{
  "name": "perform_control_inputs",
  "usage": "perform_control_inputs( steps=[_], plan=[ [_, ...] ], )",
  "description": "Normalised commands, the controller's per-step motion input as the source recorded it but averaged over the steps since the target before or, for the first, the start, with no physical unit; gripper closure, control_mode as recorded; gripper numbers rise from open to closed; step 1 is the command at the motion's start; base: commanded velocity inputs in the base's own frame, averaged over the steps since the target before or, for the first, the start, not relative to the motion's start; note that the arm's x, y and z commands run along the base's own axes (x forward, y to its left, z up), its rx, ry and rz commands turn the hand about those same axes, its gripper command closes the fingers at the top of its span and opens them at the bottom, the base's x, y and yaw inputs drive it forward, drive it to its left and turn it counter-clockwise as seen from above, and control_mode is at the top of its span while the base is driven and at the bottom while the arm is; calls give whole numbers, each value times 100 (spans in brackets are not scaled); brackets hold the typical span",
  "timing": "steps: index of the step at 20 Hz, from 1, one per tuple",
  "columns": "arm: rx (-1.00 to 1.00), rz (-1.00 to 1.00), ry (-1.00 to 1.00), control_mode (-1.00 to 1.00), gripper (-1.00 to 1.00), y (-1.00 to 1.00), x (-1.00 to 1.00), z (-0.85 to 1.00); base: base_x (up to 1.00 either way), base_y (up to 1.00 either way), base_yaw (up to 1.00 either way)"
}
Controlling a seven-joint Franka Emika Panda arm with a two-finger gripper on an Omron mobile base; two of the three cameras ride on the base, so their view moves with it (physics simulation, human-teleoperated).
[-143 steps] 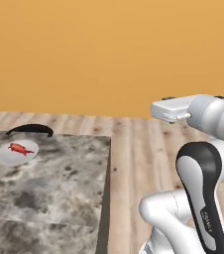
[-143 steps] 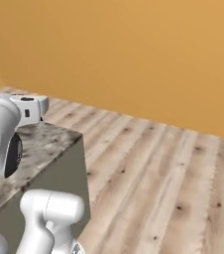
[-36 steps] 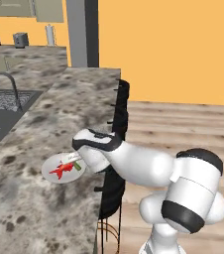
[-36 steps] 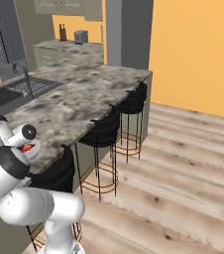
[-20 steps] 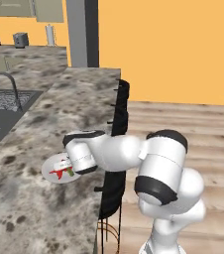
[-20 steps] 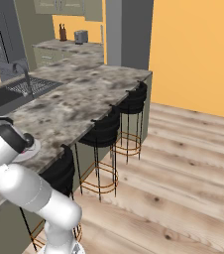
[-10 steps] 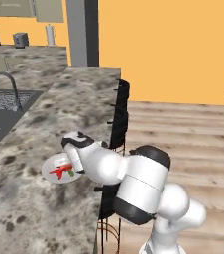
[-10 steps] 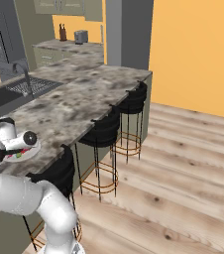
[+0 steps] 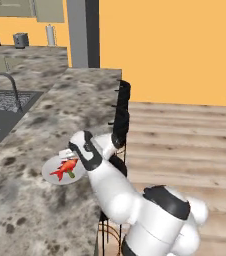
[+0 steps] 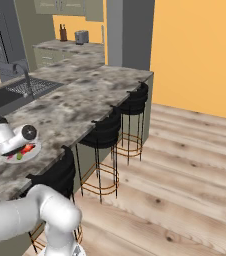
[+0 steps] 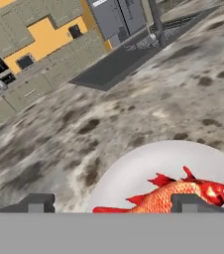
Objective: Take the lemon wedge from the fridge and place it on the plate with fish on the dining counter.
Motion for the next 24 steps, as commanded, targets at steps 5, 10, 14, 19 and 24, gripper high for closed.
perform_control_inputs(
  steps=[5,10,14,19,24],
  plan=[
    [16,-12,0,-100,-100,-94,-100,100,0,0,0],
    [5,-9,-4,-100,-100,-100,-100,100,0,0,0],
    [7,-7,-27,-100,-100,-100,-100,100,0,0,0],
    [29,-4,-50,-100,-100,-98,-66,76,0,0,0],
    [-1,0,2,-100,-100,1,0,0,0,0,0]
  ],
)
